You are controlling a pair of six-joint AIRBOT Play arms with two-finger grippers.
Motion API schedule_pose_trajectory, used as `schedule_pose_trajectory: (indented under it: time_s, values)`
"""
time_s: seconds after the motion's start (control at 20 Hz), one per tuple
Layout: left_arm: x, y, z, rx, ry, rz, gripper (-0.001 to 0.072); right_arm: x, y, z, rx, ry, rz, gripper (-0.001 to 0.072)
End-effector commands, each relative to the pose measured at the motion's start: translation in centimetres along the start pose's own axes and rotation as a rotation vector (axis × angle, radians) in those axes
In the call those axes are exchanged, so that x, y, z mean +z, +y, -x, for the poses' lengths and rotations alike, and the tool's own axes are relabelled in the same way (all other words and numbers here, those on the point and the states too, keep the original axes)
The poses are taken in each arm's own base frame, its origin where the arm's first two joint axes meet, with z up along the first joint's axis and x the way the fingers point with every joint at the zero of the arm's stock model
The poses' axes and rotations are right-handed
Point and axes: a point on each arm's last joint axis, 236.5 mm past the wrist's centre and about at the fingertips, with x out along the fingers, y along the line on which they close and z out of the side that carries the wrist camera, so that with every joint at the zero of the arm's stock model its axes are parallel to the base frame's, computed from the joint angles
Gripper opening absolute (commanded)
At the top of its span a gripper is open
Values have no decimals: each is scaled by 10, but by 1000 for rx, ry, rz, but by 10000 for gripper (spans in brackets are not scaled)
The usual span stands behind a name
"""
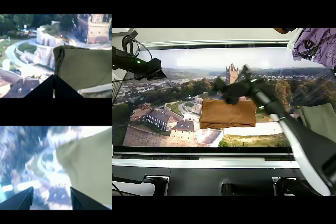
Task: Fold the clothes and pants, and hang the long-sleeved shirts on hangers.
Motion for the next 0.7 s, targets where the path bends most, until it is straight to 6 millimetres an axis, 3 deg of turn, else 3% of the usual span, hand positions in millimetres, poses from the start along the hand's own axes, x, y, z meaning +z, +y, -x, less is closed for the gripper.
schedule_pose_trajectory:
  time_s: [0.0, 0.15, 0.25, 0.4, 0.5, 0.65]
  values:
    - [0, 0, 1, 1, -2, 1, 20, 68, -46, 79, -88, -61, 144, 547]
    - [0, 0, 3, 0, -6, -41, 20, 116, -125, 129, -196, -19, 172, 550]
    - [1, 0, 4, 0, -9, -46, 20, 131, -166, 136, -162, 36, 152, 548]
    - [1, -1, 5, 0, -11, -47, 21, 124, -216, 108, -46, 147, 85, 541]
    - [1, -1, 5, 0, -11, -46, 21, 100, -242, 73, -6, 245, 105, 534]
    - [1, -1, 5, 0, -11, -47, 20, 72, -262, 27, 51, 342, 84, 517]
